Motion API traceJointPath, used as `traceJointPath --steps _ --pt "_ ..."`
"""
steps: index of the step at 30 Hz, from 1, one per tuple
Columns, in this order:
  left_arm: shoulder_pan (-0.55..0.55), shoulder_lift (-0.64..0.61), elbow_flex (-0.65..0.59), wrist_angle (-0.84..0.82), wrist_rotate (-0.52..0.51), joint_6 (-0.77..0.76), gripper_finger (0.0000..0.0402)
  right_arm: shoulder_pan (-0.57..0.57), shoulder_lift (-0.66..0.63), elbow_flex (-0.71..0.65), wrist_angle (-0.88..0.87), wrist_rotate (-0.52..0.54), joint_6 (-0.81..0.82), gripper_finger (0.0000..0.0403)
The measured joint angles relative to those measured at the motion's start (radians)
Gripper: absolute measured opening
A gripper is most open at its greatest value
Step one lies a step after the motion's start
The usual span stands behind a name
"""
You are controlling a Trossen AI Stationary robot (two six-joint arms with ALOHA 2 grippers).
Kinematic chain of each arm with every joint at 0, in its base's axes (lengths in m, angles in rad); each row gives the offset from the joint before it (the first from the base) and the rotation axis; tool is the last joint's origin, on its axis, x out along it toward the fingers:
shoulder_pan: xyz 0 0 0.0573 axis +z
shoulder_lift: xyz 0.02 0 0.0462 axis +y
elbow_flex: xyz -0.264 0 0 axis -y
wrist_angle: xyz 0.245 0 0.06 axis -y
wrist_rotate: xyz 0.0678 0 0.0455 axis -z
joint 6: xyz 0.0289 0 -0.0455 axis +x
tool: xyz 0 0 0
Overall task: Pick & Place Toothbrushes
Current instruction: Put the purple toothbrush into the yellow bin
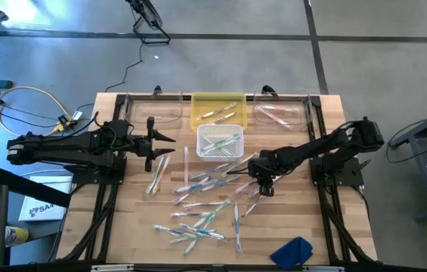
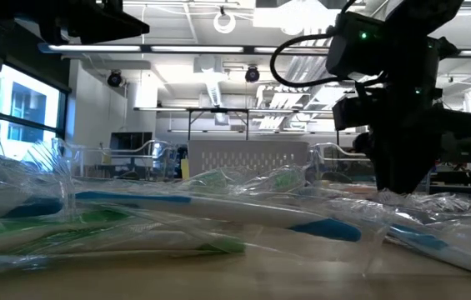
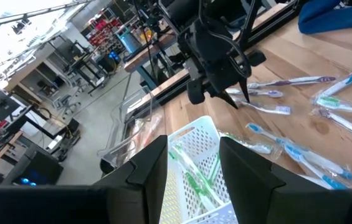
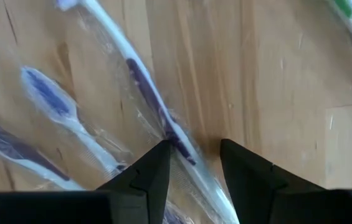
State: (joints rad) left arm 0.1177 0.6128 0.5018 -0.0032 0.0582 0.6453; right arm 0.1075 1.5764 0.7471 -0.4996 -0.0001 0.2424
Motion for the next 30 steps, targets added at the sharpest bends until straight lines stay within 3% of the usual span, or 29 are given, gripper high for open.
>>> traceJointPath --steps 7,20,30 --pt "0.0 0.0 0.0 0.0 0.0 0.002 0.0141 0.004 0.013 0.002 0.007 0.009 0.001 0.013" --pt "0.0 0.0 0.0 0.0 0.0 0.001 0.0141 0.003 0.008 0.0 0.006 0.033 0.0 0.0019" --pt "0.0 0.0 0.0 0.0 0.0 0.001 0.0141 0.003 -0.017 -0.005 0.008 -0.001 -0.06 0.0017"
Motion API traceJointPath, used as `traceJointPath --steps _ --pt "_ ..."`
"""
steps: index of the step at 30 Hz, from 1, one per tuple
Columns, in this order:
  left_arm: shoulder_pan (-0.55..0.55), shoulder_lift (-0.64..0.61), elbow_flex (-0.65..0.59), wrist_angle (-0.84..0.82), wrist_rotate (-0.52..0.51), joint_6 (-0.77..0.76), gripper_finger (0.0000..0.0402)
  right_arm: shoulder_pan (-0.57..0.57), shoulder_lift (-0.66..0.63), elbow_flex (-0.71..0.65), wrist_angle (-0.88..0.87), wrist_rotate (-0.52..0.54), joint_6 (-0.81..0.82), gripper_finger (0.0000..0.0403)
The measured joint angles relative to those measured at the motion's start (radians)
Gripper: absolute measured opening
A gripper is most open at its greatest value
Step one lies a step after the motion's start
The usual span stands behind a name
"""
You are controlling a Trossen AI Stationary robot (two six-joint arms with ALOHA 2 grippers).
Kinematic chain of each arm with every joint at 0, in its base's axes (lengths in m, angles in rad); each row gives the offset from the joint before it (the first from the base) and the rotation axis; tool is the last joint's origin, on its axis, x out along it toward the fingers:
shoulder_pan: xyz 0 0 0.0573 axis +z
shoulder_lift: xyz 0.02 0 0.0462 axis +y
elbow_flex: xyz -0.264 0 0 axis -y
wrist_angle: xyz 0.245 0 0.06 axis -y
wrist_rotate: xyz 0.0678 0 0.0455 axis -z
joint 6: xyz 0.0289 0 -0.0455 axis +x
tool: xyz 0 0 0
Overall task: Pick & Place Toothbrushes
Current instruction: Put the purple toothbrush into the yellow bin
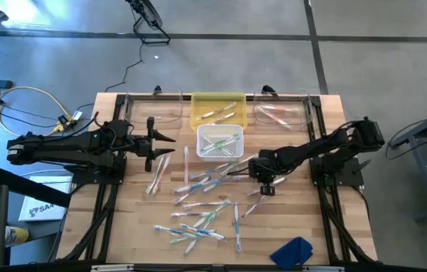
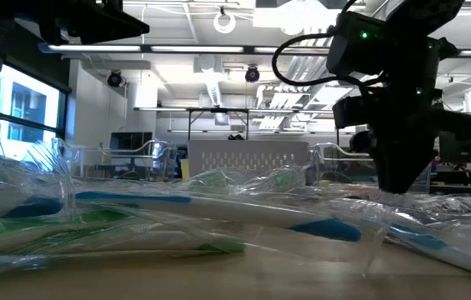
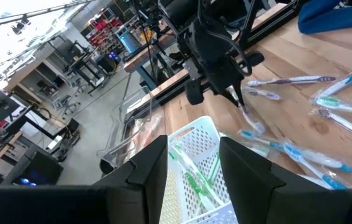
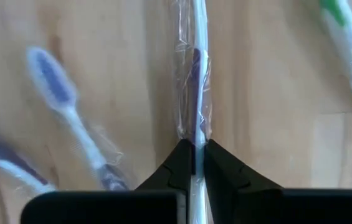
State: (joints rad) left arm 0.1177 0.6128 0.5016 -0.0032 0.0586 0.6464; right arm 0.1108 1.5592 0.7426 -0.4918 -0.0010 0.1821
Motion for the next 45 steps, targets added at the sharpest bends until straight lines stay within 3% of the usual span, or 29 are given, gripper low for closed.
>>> traceJointPath --steps 11,22,30,39,45 --pt "0.0 0.0 0.0 0.0 0.0 0.0 0.0141 0.001 -0.215 0.0 0.101 0.035 -0.029 0.0017" --pt "0.0 0.0 0.0 0.0 0.0 0.001 0.0141 0.001 -0.391 0.001 0.332 0.257 -0.047 0.0017" --pt "0.0 0.0 0.0 0.0 0.0 0.0 0.0141 -0.002 -0.393 0.003 0.496 0.285 -0.148 0.0017" --pt "0.0 0.0 0.0 0.0 0.0 0.0 0.0141 -0.05 -0.387 0.027 0.493 0.29 -0.135 0.0017" --pt "0.0 0.0 0.0 -0.001 0.0 -0.001 0.0141 -0.115 -0.323 0.16 0.385 0.28 -0.161 0.0017"
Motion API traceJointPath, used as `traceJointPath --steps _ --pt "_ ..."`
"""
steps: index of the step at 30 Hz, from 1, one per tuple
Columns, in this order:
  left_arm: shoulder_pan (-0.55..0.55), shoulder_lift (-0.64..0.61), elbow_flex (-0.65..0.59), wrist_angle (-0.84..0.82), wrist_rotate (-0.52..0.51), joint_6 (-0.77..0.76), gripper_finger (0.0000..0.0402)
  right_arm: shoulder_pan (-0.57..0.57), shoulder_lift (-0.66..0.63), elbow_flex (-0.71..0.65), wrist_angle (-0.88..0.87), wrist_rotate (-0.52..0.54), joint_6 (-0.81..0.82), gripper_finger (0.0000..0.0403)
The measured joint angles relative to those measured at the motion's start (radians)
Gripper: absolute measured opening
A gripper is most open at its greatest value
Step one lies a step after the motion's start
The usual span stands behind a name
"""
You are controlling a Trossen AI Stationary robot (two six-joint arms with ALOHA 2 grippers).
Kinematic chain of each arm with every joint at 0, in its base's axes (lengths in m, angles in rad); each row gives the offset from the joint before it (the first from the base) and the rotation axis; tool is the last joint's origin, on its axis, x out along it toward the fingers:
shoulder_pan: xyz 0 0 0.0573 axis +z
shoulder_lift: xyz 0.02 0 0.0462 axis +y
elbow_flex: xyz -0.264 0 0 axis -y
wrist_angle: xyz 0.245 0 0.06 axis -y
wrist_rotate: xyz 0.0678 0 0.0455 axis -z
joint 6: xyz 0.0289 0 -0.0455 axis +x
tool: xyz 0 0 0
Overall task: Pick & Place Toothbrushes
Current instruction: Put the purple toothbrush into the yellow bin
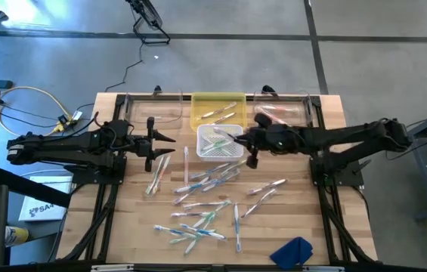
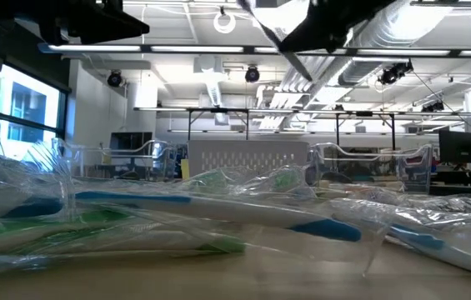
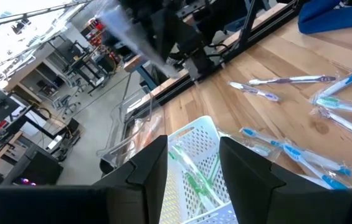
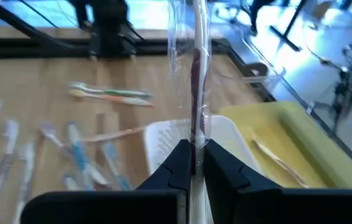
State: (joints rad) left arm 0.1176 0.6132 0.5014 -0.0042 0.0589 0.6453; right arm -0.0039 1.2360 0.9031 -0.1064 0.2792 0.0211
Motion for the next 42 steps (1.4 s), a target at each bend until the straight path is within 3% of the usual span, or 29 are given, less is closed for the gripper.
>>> traceJointPath --steps 11,25,42 --pt "0.0 0.0 0.0 -0.028 0.0 0.002 0.0141 -0.26 0.236 0.195 -0.116 -0.259 -0.033 0.0017" --pt "0.0 0.0 0.0 -0.05 0.0 -0.013 0.0141 -0.459 0.496 0.456 -0.306 -0.331 -0.054 0.0017" --pt "0.0 0.0 0.0 -0.05 0.0 -0.015 0.0141 -0.595 0.61 0.48 -0.301 -0.421 -0.142 0.0017"
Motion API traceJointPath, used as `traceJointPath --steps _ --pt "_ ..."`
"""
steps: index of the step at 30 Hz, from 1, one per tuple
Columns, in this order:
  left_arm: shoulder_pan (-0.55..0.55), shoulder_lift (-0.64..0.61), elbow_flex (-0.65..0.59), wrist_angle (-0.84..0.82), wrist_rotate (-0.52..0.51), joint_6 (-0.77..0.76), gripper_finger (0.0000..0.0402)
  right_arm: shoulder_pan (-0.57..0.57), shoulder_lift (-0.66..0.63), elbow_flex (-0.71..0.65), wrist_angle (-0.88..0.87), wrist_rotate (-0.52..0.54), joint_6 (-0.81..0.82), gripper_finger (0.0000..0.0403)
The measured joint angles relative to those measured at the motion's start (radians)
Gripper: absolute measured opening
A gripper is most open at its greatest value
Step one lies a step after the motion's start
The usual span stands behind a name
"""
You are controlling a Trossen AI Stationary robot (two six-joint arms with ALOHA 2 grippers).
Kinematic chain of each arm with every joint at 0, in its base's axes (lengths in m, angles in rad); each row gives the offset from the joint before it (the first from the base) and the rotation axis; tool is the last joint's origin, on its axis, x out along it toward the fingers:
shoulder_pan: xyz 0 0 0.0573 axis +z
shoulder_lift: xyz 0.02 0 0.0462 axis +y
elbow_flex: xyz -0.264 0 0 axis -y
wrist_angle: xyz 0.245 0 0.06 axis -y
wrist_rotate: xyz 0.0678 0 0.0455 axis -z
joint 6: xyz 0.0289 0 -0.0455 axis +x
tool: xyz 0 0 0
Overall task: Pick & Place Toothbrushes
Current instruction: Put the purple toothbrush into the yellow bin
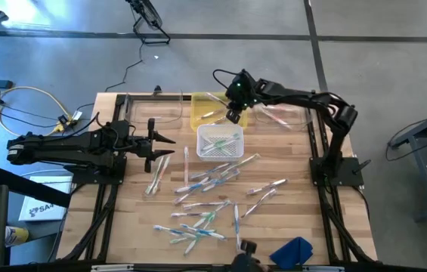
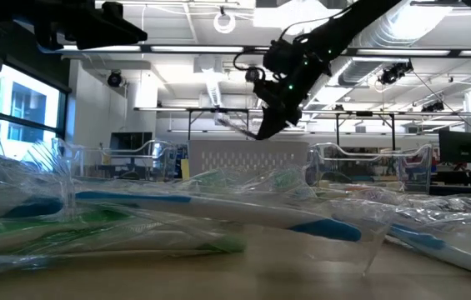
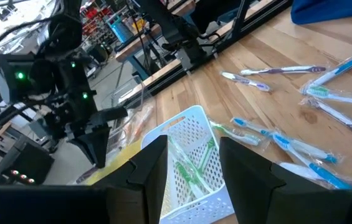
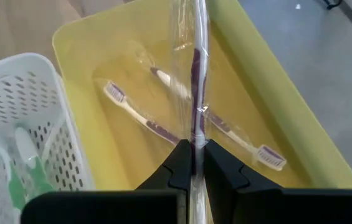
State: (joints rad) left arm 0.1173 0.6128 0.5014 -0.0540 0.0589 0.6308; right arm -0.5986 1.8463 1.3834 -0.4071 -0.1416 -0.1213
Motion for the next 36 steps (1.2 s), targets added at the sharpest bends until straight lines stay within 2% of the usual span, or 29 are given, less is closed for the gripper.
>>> traceJointPath --steps 8,19,32,36 --pt "0.0 0.0 0.0 -0.001 0.0 -0.007 0.0141 -0.026 0.062 0.0 -0.005 -0.052 -0.026 0.0017" --pt "0.0 0.0 0.0 -0.002 0.0 -0.008 0.0141 -0.035 0.077 0.0 -0.03 -0.05 -0.041 0.002" --pt "0.0 0.0 0.0 -0.002 0.0 -0.008 0.0141 -0.035 0.077 0.0 -0.045 -0.047 -0.04 0.0101" --pt "0.0 0.0 0.0 -0.002 0.0 -0.009 0.0141 -0.029 0.048 0.0 -0.046 -0.04 -0.066 0.0114"
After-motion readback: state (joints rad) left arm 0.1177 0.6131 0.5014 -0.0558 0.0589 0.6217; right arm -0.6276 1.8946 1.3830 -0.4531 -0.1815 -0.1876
